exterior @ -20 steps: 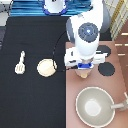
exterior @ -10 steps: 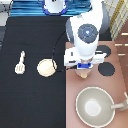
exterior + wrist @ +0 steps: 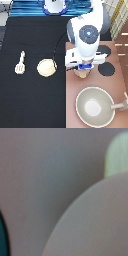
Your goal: Take the lid off the pot, put the pot on the plate, and use the tool to push the pot to the front of the table.
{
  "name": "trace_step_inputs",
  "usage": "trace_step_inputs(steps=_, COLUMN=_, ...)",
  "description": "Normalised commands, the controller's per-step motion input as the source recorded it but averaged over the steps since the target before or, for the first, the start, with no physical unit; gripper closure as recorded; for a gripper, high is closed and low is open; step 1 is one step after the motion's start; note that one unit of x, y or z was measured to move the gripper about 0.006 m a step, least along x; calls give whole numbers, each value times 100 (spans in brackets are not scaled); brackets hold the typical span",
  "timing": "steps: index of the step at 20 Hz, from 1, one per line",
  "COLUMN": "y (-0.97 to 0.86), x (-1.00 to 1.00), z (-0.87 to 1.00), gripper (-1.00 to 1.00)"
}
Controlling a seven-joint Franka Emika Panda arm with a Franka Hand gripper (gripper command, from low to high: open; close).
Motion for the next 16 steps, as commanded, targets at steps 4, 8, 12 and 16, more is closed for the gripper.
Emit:
trace_step_inputs(steps=4, y=-4, x=-89, z=94, gripper=100)
trace_step_inputs(steps=8, y=-16, x=-88, z=80, gripper=100)
trace_step_inputs(steps=12, y=-9, x=-87, z=45, gripper=100)
trace_step_inputs(steps=16, y=-15, x=-95, z=0, gripper=100)
